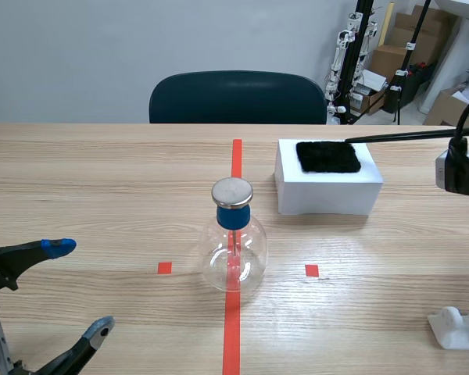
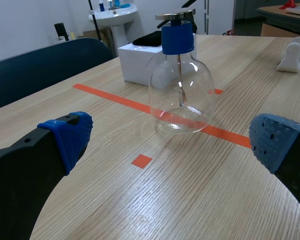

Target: Do the electroscope experiment. rub the rod on the fur

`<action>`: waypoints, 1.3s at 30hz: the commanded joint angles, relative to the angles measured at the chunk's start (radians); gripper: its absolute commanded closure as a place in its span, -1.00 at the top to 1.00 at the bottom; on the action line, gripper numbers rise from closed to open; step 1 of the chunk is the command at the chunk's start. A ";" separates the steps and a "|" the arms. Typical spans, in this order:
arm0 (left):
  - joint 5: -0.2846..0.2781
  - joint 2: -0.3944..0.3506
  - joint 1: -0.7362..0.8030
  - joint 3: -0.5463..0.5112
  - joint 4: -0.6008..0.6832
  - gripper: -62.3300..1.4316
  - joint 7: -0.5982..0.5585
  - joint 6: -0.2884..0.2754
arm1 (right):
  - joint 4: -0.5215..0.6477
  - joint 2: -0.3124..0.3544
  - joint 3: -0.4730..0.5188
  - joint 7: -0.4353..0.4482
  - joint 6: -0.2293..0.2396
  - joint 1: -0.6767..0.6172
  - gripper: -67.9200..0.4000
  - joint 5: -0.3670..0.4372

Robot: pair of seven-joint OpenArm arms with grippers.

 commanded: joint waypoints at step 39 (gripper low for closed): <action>-0.014 -0.009 -0.005 -0.012 0.010 1.00 -0.017 0.002 | 0.013 -0.002 -0.039 0.000 0.086 0.050 -1.00 -0.005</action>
